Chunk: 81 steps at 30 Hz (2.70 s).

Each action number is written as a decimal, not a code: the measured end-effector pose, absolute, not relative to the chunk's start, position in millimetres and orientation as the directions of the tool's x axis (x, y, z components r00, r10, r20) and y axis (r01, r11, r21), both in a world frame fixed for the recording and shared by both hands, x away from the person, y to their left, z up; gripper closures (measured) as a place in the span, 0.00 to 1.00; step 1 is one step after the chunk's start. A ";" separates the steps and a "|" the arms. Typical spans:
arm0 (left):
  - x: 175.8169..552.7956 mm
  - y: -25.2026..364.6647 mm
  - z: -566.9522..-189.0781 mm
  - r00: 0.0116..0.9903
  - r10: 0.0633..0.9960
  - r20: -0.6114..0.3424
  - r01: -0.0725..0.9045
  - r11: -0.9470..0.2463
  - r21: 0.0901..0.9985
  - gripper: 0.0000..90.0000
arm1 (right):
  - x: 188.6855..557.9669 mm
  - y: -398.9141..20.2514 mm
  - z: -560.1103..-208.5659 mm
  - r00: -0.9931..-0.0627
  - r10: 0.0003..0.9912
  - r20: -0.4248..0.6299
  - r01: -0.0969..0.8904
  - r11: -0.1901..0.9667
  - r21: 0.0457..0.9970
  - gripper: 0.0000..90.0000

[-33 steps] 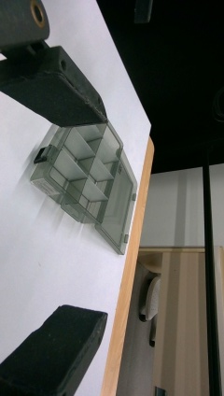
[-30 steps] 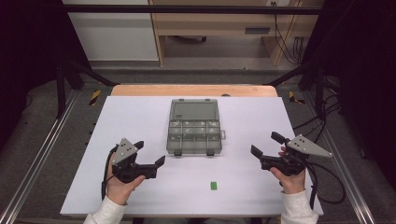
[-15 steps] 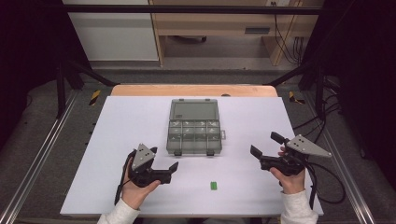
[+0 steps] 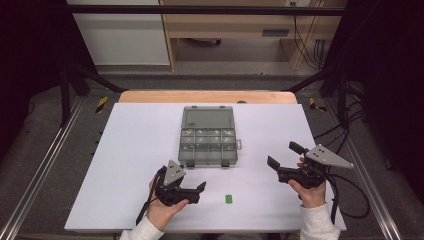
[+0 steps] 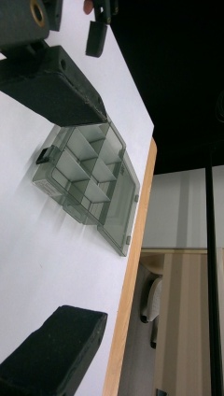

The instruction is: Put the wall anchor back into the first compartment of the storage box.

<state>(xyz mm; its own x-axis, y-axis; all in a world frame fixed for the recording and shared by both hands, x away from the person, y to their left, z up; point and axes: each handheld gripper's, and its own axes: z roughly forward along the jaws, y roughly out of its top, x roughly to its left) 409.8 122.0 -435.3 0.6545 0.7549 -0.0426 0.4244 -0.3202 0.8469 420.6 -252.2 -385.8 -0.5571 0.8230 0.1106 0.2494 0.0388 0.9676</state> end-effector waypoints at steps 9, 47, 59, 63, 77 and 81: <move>406.9 96.4 -445.3 0.677 0.734 -0.054 0.451 -0.355 0.819 0.12 | 421.1 -251.4 -386.4 -0.557 0.823 0.108 0.248 0.041 0.968 0.06; 404.7 38.8 -478.6 0.703 0.707 -0.074 0.534 -0.456 0.711 0.52 | 420.2 -252.1 -384.8 -0.557 0.822 0.114 0.245 0.032 0.969 0.06; 399.8 33.6 -477.1 0.701 0.711 -0.044 0.532 -0.481 0.697 0.60 | 420.3 -250.8 -385.1 -0.559 0.822 0.109 0.246 0.039 0.968 0.06; 399.9 34.8 -475.4 0.699 0.714 -0.048 0.543 -0.485 0.686 0.67 | 420.2 -251.1 -384.8 -0.560 0.822 0.109 0.244 0.038 0.969 0.06; 402.1 36.2 -472.9 0.708 0.705 -0.025 0.540 -0.519 0.663 0.89 | 420.7 -251.5 -385.3 -0.558 0.822 0.110 0.246 0.037 0.969 0.06; 403.8 38.0 -473.0 0.714 0.699 -0.043 0.544 -0.514 0.663 0.92 | 420.7 -251.3 -385.4 -0.557 0.823 0.114 0.249 0.035 0.968 0.06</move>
